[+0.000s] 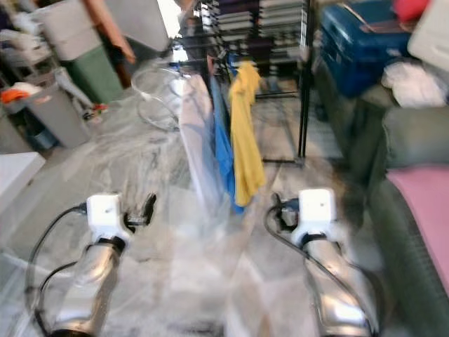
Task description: Hang hanger
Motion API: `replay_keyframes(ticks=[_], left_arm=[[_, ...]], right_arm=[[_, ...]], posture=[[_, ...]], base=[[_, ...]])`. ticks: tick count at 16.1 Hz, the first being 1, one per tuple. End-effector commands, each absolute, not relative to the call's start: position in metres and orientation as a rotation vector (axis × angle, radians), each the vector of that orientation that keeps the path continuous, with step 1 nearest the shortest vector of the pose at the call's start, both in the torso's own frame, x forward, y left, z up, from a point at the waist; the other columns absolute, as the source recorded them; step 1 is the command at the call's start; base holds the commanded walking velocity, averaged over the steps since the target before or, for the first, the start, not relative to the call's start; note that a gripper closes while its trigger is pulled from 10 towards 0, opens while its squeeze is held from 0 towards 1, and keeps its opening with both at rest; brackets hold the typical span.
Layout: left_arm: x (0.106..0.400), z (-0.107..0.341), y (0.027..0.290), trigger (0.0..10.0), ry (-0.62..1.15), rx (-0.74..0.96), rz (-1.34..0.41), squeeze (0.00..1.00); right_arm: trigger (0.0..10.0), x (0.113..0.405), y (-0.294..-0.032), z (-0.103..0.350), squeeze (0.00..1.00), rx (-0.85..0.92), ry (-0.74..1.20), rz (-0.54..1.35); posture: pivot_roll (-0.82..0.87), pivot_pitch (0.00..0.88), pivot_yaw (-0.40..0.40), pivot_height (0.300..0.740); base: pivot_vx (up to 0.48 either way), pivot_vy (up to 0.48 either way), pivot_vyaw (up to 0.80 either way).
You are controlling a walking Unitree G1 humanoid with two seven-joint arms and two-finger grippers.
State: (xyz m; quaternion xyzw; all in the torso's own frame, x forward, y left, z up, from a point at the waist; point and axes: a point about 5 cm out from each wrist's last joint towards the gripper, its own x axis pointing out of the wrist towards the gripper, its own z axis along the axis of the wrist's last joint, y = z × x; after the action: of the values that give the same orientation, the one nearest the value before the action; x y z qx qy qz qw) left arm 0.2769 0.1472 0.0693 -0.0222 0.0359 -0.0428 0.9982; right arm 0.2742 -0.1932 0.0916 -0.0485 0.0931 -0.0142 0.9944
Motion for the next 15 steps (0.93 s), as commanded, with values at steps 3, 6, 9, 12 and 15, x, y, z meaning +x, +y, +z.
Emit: replay_keyframes(ticks=[3, 6, 9, 12, 15], left_arm=[[0.2798, 0.0705, 0.1567, 10.0, 0.076, -0.024, -0.081, 0.00], [0.2802, 0.0707, 0.1546, 10.0, 0.072, -0.021, -0.084, 0.00], [0.2815, 0.0720, 0.1534, 10.0, 0.063, -0.030, -0.090, 0.00], [0.2816, 0.0718, 0.1531, 10.0, 0.065, -0.039, -0.096, 0.00], [0.2824, 0.0735, 0.1490, 10.0, 0.051, -0.046, -0.135, 0.00]], right_arm=[[10.0, 0.2746, -0.1867, 0.0962, 0.00, -0.087, 0.162, -0.027], [10.0, 0.2758, -0.1863, 0.0961, 0.00, -0.087, 0.162, -0.028], [10.0, 0.2784, -0.1850, 0.0970, 0.00, -0.088, 0.158, -0.022], [10.0, 0.2814, -0.1844, 0.0979, 0.00, -0.088, 0.154, -0.021], [10.0, 0.2805, -0.1833, 0.0981, 0.00, -0.087, 0.151, -0.022]], posture=[[-0.23, 0.000, 0.221, 0.740], [-0.24, 0.000, 0.222, 0.740], [-0.23, 0.000, 0.216, 0.740], [-0.23, 0.000, 0.218, 0.740], [-0.23, 0.000, 0.220, 0.740]], base=[[0.000, 0.480, 0.00], [0.000, 0.320, 0.00], [0.000, 0.000, 0.00], [0.000, 0.000, 0.00], [0.000, 0.000, 0.00]])
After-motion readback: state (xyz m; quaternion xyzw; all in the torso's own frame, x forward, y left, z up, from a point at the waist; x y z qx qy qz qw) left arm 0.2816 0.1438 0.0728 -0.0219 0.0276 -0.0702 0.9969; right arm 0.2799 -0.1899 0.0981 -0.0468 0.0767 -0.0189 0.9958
